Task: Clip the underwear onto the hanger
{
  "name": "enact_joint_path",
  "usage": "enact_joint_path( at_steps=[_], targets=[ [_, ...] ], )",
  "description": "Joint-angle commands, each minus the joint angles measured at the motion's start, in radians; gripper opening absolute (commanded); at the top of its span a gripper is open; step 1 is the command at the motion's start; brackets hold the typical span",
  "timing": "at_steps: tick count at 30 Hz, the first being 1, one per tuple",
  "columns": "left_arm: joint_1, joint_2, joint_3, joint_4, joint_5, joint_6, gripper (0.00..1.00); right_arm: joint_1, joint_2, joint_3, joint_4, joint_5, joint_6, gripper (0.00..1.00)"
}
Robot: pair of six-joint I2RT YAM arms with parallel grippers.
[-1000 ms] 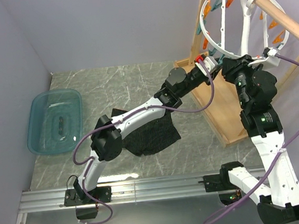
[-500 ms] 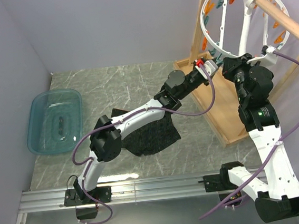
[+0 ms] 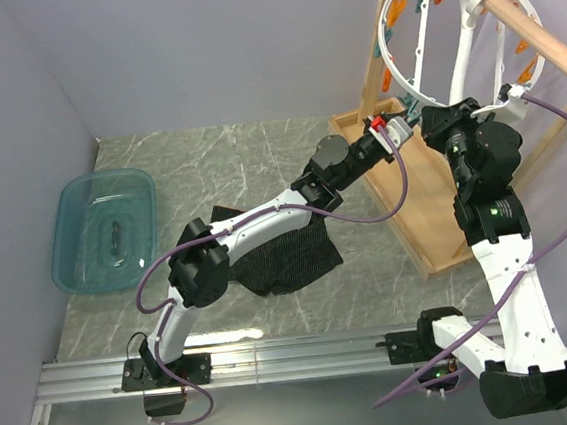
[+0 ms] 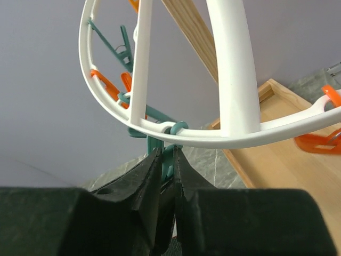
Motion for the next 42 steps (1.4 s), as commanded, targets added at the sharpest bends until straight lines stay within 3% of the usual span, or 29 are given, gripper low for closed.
enact_joint_path(
  at_steps=[1,19,26,29,32,33,34,42],
  targets=[
    [-0.044,-0.061,-0.010,0.019,0.096,0.015,0.04,-0.015,0.029,0.025,0.028,-0.018,0.029,0.22],
    [-0.081,-0.051,-0.027,0.028,0.099,0.156,0.05,-0.024,0.086,0.042,-0.010,-0.075,0.075,0.22],
    [-0.095,-0.040,-0.024,0.017,0.099,0.223,0.09,-0.024,0.115,0.055,-0.033,-0.080,0.075,0.16],
    [-0.101,-0.041,-0.030,0.033,0.090,0.240,0.17,-0.022,0.112,0.040,-0.009,-0.114,0.066,0.06],
    [-0.099,-0.055,-0.047,0.045,0.080,0.221,0.36,-0.024,0.101,0.028,0.026,-0.140,0.052,0.00],
    [-0.099,-0.061,-0.068,0.053,0.077,0.211,0.47,-0.024,0.093,0.025,0.043,-0.150,0.043,0.00],
    [-0.099,-0.078,-0.079,0.060,0.079,0.202,0.50,-0.025,0.089,0.020,0.052,-0.157,0.039,0.00],
    [-0.076,-0.124,-0.124,0.086,0.085,0.072,0.54,-0.028,0.066,-0.024,0.114,-0.215,0.016,0.00]
  ],
)
